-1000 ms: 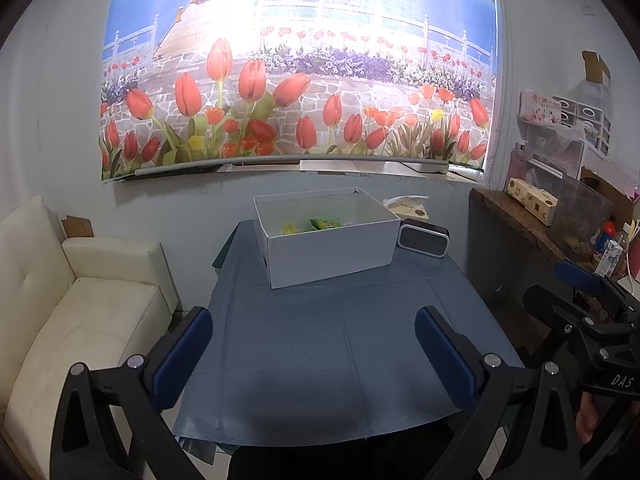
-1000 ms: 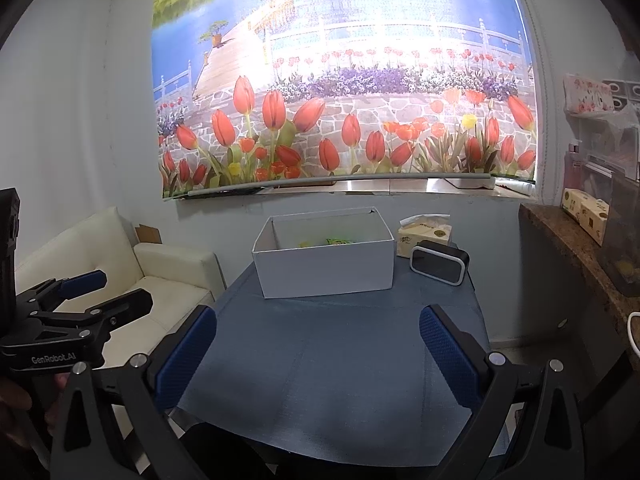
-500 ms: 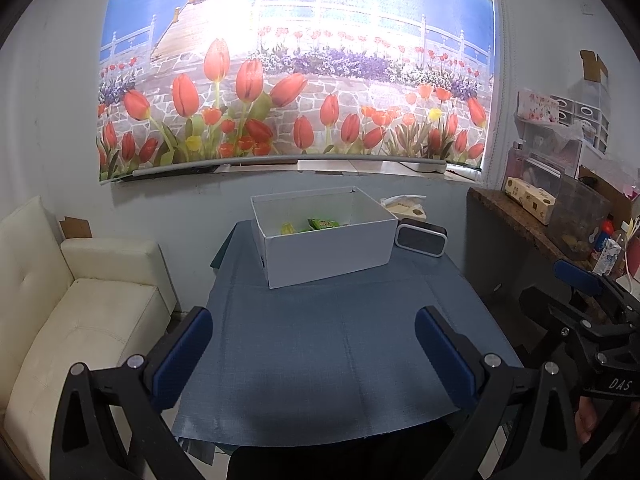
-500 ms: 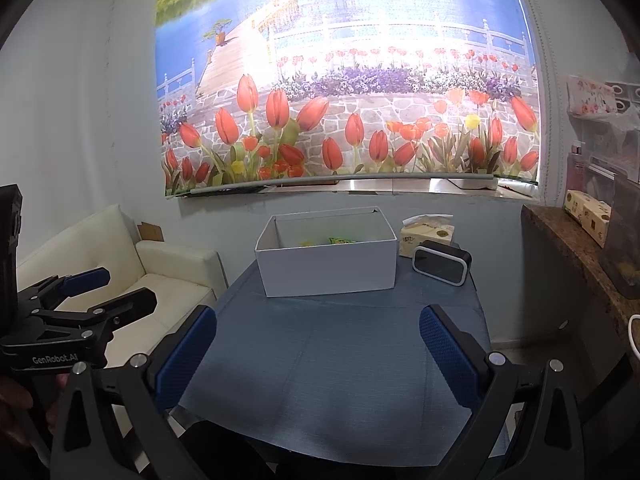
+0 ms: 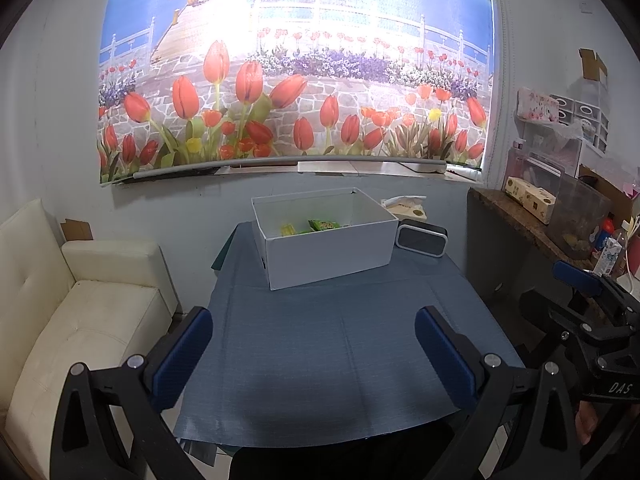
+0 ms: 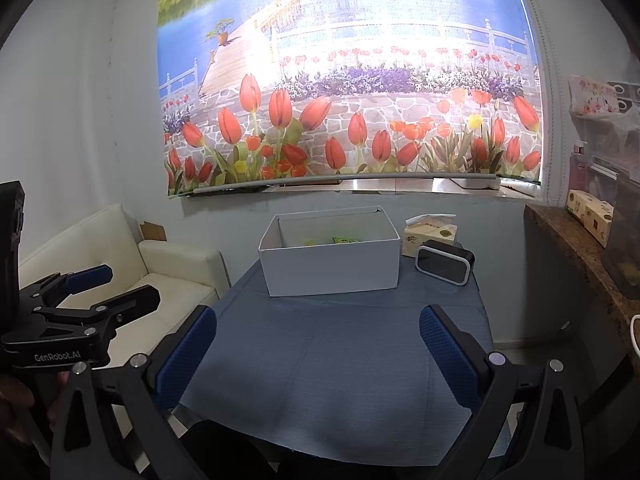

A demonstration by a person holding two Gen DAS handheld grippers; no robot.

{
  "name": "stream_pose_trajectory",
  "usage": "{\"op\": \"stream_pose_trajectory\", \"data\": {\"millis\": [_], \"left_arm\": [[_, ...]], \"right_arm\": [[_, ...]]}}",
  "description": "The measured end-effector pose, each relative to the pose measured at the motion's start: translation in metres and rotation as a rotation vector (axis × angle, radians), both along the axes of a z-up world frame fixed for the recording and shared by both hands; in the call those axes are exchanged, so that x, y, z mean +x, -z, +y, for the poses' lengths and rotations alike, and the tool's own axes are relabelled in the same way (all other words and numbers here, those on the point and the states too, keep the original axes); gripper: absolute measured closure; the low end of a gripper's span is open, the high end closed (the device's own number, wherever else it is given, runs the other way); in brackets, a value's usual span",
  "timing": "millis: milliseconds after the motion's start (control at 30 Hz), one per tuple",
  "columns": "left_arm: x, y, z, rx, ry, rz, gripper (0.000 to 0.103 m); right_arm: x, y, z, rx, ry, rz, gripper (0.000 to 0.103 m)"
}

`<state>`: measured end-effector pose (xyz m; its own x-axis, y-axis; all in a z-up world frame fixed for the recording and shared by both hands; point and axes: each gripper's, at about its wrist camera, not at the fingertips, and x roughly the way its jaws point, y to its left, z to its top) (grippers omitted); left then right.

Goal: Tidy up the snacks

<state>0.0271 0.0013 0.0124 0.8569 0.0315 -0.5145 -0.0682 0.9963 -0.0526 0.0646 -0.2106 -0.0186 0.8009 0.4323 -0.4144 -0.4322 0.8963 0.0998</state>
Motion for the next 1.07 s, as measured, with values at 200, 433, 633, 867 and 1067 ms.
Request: {"op": "stream_pose_trajectory", "data": {"millis": [200,433,633,867,1067], "left_arm": [[-0.0005,-0.0003,0.0,-0.001,0.003,-0.001,0.0],[-0.0007,-0.0003,-0.0004,0.001,0.006,0.0,0.0],[-0.0004,-0.0003,0.0006,0.002,0.006,0.002,0.0],[0.0009,0.0007,0.0001,0.002,0.009,0.006,0.0],[-0.001,0.0001,0.0009,-0.012,0.018,-0.008,0.0]], "right_arm": [[-0.0004,0.0,-0.0003,0.001,-0.002,-0.001,0.0],[-0.001,-0.0002,0.0004,0.001,0.0,-0.002,0.0],[-0.0011,0.0001,0.0005,0.001,-0.001,-0.001,0.0],[-0.0013,0.0003,0.0003,0.002,-0.001,-0.001,0.0],[-0.0009,0.0003,-0.0004,0.002,-0.002,-0.001,0.0]]}}
